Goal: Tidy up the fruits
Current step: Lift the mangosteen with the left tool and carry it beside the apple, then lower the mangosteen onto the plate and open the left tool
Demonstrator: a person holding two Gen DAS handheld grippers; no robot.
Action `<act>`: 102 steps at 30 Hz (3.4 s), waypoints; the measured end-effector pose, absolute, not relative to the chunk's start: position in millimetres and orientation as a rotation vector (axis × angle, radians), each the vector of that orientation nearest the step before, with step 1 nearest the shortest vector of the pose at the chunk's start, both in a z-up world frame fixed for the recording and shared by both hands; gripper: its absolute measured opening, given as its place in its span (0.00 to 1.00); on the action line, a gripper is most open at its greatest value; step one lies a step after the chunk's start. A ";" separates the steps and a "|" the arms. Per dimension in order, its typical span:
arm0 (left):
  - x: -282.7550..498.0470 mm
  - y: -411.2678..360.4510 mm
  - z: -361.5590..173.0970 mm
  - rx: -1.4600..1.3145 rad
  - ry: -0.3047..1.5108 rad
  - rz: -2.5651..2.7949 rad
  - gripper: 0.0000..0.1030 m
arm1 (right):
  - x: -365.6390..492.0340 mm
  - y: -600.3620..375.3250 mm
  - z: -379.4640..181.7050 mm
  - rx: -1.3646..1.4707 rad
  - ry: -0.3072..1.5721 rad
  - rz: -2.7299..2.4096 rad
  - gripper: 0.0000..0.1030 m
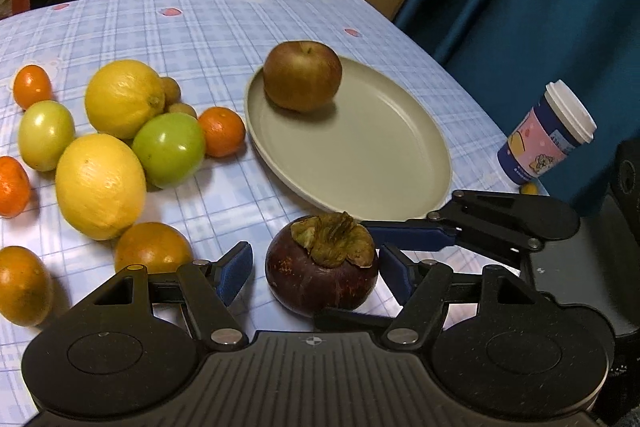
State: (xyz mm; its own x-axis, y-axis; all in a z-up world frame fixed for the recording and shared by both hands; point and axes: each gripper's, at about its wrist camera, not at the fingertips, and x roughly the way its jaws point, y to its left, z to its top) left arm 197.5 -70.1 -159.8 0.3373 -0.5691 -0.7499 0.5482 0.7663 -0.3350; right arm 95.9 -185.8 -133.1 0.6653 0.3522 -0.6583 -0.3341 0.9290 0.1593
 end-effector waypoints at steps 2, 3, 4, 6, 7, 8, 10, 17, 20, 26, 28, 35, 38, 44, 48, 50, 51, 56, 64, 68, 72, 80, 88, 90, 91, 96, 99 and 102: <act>196.8 -70.7 -161.8 -0.022 0.991 -0.733 0.69 | 98.2 -184.4 -135.9 0.020 0.767 0.387 0.60; 196.6 -71.5 -163.0 -0.020 0.993 -0.736 0.69 | 99.0 -183.3 -137.4 0.015 0.774 0.384 0.60; 196.1 -72.3 -163.8 -0.017 0.994 -0.737 0.68 | 99.5 -182.4 -139.1 0.012 0.778 0.383 0.60; 195.2 -73.2 -164.4 -0.015 0.994 -0.743 0.64 | 101.4 -181.8 -141.9 0.015 0.788 0.386 0.60; 194.8 -73.7 -164.3 -0.012 0.991 -0.742 0.64 | 101.8 -181.5 -142.5 0.016 0.790 0.387 0.61; 194.5 -73.7 -164.3 -0.011 0.989 -0.741 0.63 | 102.3 -181.2 -142.9 0.015 0.790 0.389 0.61; 193.9 -73.9 -164.3 -0.010 0.987 -0.739 0.63 | 104.3 -180.8 -144.3 0.015 0.796 0.387 0.61; 188.4 -72.5 -152.5 -0.008 0.941 -0.720 0.63 | 103.4 -177.8 -140.8 -0.005 0.782 0.387 0.60; 188.1 -72.2 -143.2 -0.004 0.910 -0.712 0.63 | 103.2 -180.1 -134.6 -0.002 0.755 0.388 0.60; 195.1 -78.8 -122.9 0.006 0.846 -0.693 0.63 | 111.0 -182.2 -118.3 -0.027 0.698 0.390 0.60; 199.3 -83.5 -114.7 0.013 0.821 -0.690 0.63 | 115.1 -185.0 -112.4 -0.035 0.681 0.387 0.60; 217.1 -114.2 -90.9 0.050 0.743 -0.700 0.63 | 128.8 -204.0 -91.3 -0.048 0.608 0.342 0.60; 224.0 -130.4 -88.7 0.056 0.730 -0.715 0.63 | 133.1 -215.8 -84.8 -0.050 0.588 0.312 0.60; 230.5 -150.9 -104.5 0.038 0.763 -0.744 0.64 | 132.8 -237.1 -88.7 -0.054 0.591 0.261 0.60; 233.4 -165.6 -121.5 0.047 0.796 -0.759 0.64 | 129.2 -250.2 -101.6 -0.039 0.619 0.238 0.60; 236.4 -172.5 -127.4 0.058 0.807 -0.765 0.64 | 128.4 -256.4 -108.0 -0.030 0.630 0.228 0.60; 238.8 -174.2 -129.4 0.061 0.811 -0.766 0.64 | 128.8 -259.6 -111.1 -0.024 0.636 0.224 0.60; 253.1 -184.1 -136.5 0.048 0.822 -0.751 0.64 | 137.8 -268.9 -120.0 -0.040 0.649 0.201 0.60; 262.5 -197.2 -140.3 0.035 0.816 -0.763 0.64 | 147.5 -277.0 -124.1 -0.110 0.642 0.173 0.60; 262.7 -195.3 -140.1 0.032 0.807 -0.762 0.62 | 150.5 -278.9 -131.8 -0.120 0.661 0.158 0.60; 261.6 -194.3 -136.5 0.029 0.800 -0.763 0.62 | 154.1 -282.9 -139.8 -0.110 0.671 0.126 0.59; 260.7 -192.7 -135.9 0.039 0.798 -0.765 0.61 | 166.2 -286.9 -137.4 -0.106 0.636 0.090 0.58; 253.3 -186.6 -134.4 0.052 0.800 -0.756 0.59 | 165.0 -284.7 -138.3 -0.104 0.633 0.083 0.58; 253.1 -186.4 -134.7 0.051 0.799 -0.755 0.59 | 163.4 -285.1 -138.7 -0.098 0.631 0.081 0.58; 253.4 -186.6 -134.7 0.051 0.800 -0.754 0.59 | 163.8 -285.2 -138.7 -0.096 0.629 0.080 0.58; 255.0 -186.9 -135.2 0.042 0.799 -0.753 0.59 | 165.1 -282.9 -138.8 -0.106 0.620 0.077 0.58; 254.2 -185.7 -134.4 0.038 0.792 -0.745 0.59 | 167.5 -282.2 -139.5 -0.103 0.611 0.081 0.58; 255.8 -183.3 -133.1 0.025 0.789 -0.743 0.59 | 171.8 -281.4 -140.1 -0.104 0.606 0.083 0.58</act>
